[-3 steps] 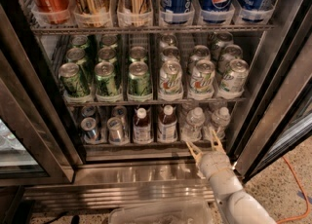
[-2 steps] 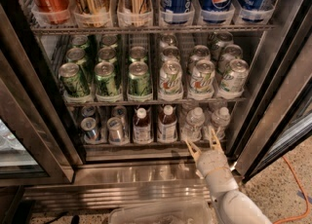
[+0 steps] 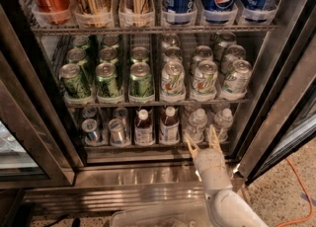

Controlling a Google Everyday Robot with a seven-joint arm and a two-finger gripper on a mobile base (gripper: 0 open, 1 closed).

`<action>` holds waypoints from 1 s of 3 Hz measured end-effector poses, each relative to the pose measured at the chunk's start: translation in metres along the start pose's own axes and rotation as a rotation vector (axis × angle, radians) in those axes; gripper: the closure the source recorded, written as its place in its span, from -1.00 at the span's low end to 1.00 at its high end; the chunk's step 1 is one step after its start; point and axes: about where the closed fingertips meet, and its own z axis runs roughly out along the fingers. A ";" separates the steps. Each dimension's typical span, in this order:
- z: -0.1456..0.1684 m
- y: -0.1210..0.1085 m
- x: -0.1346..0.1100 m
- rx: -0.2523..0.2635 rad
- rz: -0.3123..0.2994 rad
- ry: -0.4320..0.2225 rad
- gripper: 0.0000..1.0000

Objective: Pick water bottle from bottom shelf of fridge

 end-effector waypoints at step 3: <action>0.015 0.003 0.001 0.032 0.031 0.001 -0.34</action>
Offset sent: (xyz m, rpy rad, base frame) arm 0.0134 0.0039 -0.0038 0.0243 -0.0124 -0.0348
